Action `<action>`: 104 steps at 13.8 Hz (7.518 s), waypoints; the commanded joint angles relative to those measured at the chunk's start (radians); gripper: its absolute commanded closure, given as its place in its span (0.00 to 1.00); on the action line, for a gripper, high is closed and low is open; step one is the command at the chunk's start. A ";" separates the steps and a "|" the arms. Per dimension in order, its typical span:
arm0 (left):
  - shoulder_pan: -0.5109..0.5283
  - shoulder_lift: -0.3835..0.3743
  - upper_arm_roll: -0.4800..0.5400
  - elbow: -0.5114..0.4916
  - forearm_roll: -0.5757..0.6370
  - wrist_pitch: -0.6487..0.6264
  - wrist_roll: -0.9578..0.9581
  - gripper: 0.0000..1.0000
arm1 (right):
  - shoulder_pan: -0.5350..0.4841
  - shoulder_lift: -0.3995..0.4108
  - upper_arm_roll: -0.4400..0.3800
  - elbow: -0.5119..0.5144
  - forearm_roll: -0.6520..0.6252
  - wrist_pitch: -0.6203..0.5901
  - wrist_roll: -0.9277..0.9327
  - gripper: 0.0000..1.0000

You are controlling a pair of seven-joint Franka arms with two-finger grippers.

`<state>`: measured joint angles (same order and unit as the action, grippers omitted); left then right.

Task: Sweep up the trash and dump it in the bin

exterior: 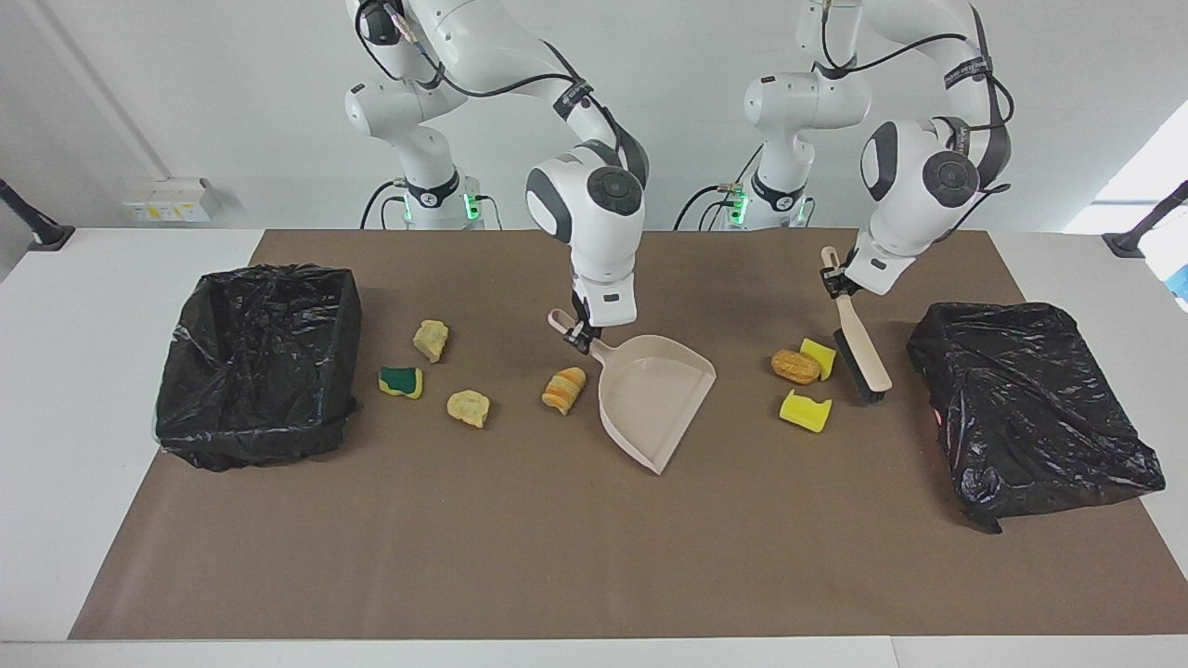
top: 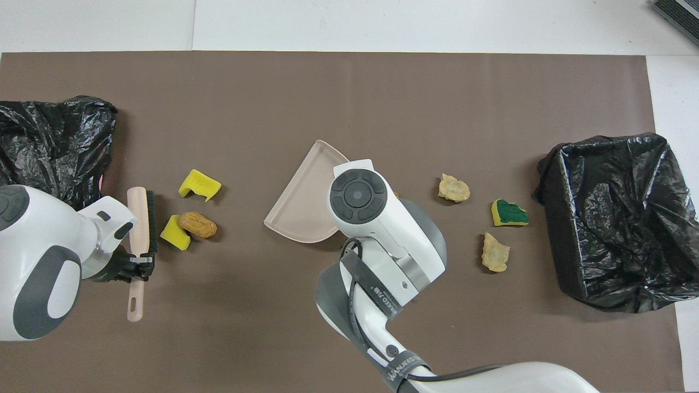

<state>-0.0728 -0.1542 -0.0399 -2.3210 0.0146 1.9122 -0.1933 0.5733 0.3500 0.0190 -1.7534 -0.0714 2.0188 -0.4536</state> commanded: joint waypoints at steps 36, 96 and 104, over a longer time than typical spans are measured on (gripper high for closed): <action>-0.096 0.097 0.020 0.249 -0.213 0.133 -0.083 1.00 | -0.082 -0.042 0.010 -0.104 -0.019 0.031 -0.353 1.00; -0.495 0.185 0.012 0.181 -0.214 -0.097 -0.055 1.00 | -0.010 -0.037 0.012 -0.097 -0.179 -0.061 -0.350 1.00; -0.426 0.110 0.022 0.209 -0.254 -0.119 -0.083 1.00 | -0.042 -0.054 0.010 -0.078 -0.194 -0.086 -0.441 1.00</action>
<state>-0.5300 0.0154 -0.0233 -2.1075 -0.2226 1.8300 -0.2750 0.5419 0.3117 0.0241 -1.8349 -0.2427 1.9585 -0.8498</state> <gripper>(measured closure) 0.744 0.683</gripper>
